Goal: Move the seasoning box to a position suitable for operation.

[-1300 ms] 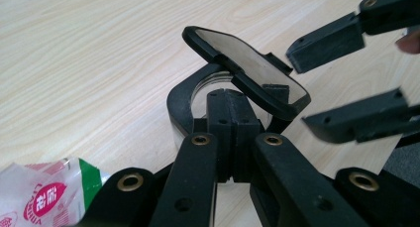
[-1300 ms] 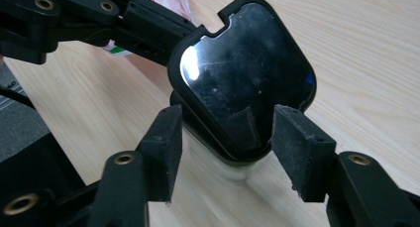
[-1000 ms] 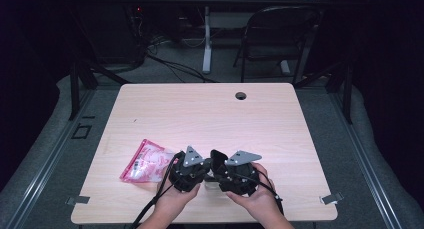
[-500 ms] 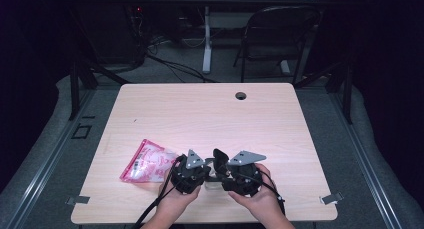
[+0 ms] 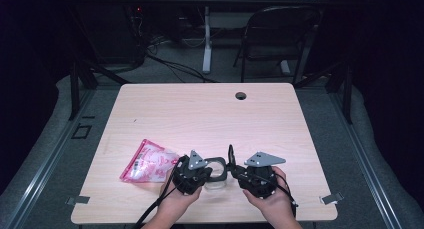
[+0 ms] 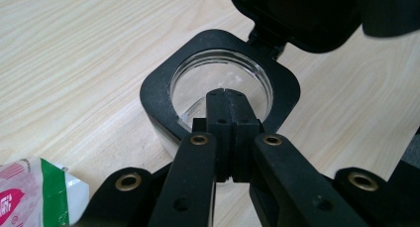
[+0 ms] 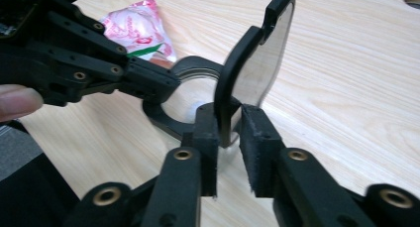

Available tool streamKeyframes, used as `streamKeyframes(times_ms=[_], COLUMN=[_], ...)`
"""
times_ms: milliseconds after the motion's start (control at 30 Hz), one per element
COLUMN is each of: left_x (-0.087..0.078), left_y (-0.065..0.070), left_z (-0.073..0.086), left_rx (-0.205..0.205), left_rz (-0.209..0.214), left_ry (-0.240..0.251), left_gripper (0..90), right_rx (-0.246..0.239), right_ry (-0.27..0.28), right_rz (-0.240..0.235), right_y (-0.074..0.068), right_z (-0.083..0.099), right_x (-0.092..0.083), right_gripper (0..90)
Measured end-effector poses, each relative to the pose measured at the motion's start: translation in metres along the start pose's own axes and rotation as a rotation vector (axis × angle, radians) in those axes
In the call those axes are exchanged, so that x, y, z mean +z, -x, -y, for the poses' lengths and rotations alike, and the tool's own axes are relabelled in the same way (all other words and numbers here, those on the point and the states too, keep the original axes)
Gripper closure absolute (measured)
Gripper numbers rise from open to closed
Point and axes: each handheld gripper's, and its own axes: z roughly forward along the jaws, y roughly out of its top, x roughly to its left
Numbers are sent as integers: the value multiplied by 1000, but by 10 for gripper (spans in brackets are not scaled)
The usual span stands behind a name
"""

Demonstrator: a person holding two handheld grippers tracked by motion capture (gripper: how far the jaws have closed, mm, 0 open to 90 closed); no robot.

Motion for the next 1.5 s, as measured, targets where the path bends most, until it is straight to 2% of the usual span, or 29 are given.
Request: streamKeyframes(times_ms=[133, 233, 333, 433, 633, 733, 800, 900, 1000, 1067, 1167, 1300, 1500], left_x=[-1, -3, -2, -1, 2, 6, 7, 7, 5, 4, 3, 2, -2], left_y=[-1, -6, -11, -13, -15, -18, -19, -18, -17, -16, -13, -9, -12], left_z=[-1, -2, -3, -3, -4, -4, -3, -3, -2, -1, 0, 0, 0], left_rx=[9, -5, -16, -24, -19, -27, -45, -37, -48, -61, -53, -51, -48], left_rz=[-33, -62, -69, -57, -97, -88, -66, -68, -61, -40, -30, -36, -27], left_ry=[10, 34, 21, 25, 14, -8, 1, 3, 4, 7, 11, 22, 33], left_gripper=[827, 770, 704, 668, 626, 631, 677, 676, 676, 685, 689, 694, 665], right_rx=[32, 36, 39, 41, 49, 53, 61, 65, 62, 58, 63, 81, 89], right_ry=[-5, -4, -3, -1, -10, -9, -5, -6, -9, -7, -9, 5, 0], right_rz=[-7, 0, 6, 10, 5, -2, -6, -3, -2, -2, -5, -7, -11], right_y=[6, 8, 9, 12, 19, 21, 23, 25, 28, 30, 36, 39, 41], right_z=[1, -1, -4, -7, -11, -12, -12, -14, -17, -20, -24, -28, -29], right_x=[-1, 0, 3, 6, 9, 10, 11, 13, 16, 19, 24, 30, 32], right_gripper=[822, 833, 841, 847, 850, 851, 852, 853, 855, 856, 860, 855, 844])
